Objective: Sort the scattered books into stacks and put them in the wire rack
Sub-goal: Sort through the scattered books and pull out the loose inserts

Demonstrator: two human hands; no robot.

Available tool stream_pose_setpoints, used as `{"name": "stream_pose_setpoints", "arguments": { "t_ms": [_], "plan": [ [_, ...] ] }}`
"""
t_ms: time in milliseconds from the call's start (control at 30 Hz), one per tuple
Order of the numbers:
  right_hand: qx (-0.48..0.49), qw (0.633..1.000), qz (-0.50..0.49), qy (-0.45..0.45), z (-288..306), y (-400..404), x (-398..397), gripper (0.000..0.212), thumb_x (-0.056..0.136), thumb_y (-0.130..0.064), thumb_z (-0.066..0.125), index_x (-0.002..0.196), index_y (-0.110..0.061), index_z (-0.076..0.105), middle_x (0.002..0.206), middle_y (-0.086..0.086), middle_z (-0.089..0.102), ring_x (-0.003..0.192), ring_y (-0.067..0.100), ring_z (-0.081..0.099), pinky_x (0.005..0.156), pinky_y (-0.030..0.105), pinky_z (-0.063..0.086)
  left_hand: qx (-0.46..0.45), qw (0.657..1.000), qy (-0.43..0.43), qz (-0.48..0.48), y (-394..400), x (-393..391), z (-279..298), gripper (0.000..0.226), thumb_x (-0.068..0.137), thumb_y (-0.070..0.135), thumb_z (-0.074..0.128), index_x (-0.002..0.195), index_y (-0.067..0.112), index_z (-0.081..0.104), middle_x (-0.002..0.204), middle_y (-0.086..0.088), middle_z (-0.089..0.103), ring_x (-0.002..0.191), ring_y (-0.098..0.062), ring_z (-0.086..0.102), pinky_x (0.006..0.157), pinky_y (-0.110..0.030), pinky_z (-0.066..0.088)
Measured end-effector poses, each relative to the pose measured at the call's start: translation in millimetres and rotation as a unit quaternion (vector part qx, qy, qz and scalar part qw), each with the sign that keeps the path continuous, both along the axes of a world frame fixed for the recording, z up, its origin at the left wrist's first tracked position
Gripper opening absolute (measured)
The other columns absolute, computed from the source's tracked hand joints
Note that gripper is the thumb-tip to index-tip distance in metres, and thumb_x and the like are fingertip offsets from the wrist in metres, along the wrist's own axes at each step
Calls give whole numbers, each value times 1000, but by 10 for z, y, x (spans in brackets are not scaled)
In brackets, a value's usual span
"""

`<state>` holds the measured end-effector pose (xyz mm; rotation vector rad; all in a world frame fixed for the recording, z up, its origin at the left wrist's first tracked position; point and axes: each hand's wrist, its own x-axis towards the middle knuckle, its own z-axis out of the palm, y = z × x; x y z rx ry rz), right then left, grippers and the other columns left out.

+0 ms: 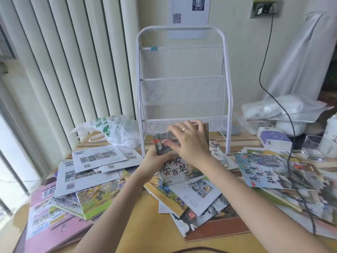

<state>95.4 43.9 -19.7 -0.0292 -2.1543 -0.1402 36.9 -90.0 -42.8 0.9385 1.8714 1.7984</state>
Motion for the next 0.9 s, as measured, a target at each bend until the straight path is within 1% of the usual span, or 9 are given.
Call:
{"name": "stream_pose_setpoints", "arguments": {
  "t_ms": [133, 267, 333, 367, 433, 533, 733, 800, 900],
  "plan": [
    [-170, 980, -31, 99, -28, 358, 158, 35, 96, -33, 36, 113, -16, 61, 113, 2, 61, 104, 21, 53, 90, 39, 37, 62, 978, -149, 136, -285, -329, -112, 8, 82, 11, 71, 86, 9, 64, 76, -9, 74, 69, -25, 71, 67, -37, 60],
    [-231, 940, -117, -222, -372, 714, 246, 38, 100, -32, 37, 134, -17, 40, 125, 6, 56, 92, 21, 56, 62, 30, 40, -37, 973, -64, 217, -497, -614, -201, 20, 79, 11, 74, 91, 12, 58, 86, -16, 72, 66, -24, 70, 64, -37, 58],
    [-254, 883, -154, -363, -660, 760, 220, 58, 98, -46, 37, 147, -21, 20, 150, 5, 34, 124, 27, 46, 84, 38, 46, -72, 978, -73, 182, -453, -641, -269, 40, 76, 10, 77, 107, 9, 51, 97, -19, 69, 75, -29, 70, 66, -40, 58],
    [-270, 858, -168, -403, -775, 759, 195, 67, 95, -55, 34, 150, -23, 12, 157, 3, 19, 138, 29, 29, 102, 46, 37, -86, 980, -78, 164, -415, -636, -315, 54, 74, 11, 79, 117, 9, 45, 103, -18, 66, 80, -29, 70, 67, -40, 58],
    [-298, 827, -192, -436, -917, 748, 146, 73, 92, -64, 27, 151, -26, 8, 159, 1, 4, 146, 29, 4, 114, 53, 9, -123, 980, -33, 151, -338, -601, -384, 84, 73, 12, 81, 137, 13, 27, 116, -8, 56, 91, -23, 64, 73, -32, 54],
    [-282, 844, -216, -401, -894, 773, 131, 69, 91, -66, 29, 148, -28, 21, 157, -1, 18, 143, 29, 14, 113, 52, 15, -140, 977, 24, 157, -281, -594, -463, 105, 74, 9, 80, 148, 19, 6, 120, -1, 39, 101, -17, 51, 84, -28, 42],
    [-254, 879, -217, -340, -907, 711, 115, 49, 92, -58, 39, 126, -27, 55, 133, -3, 43, 128, 27, 32, 100, 48, 35, -166, 973, 25, 157, -338, -670, -527, 75, 69, 22, 84, 128, 33, 39, 118, -2, 54, 89, -25, 67, 81, -48, 56],
    [-232, 903, -199, -300, -956, 710, 129, 38, 95, -48, 39, 113, -23, 62, 123, -5, 52, 111, 22, 46, 89, 38, 41, -162, 975, 20, 150, -354, -661, -522, 73, 69, 23, 84, 128, 33, 42, 119, -1, 53, 89, -26, 67, 82, -48, 56],
    [-191, 949, -187, -165, -991, 673, 172, 27, 98, -28, 44, 99, -13, 67, 73, -3, 62, 63, 20, 51, 59, 28, 35, -165, 979, 5, 124, -370, -670, -508, 59, 72, 21, 81, 121, 34, 50, 120, -3, 54, 85, -26, 69, 76, -42, 58]
  ]
}}
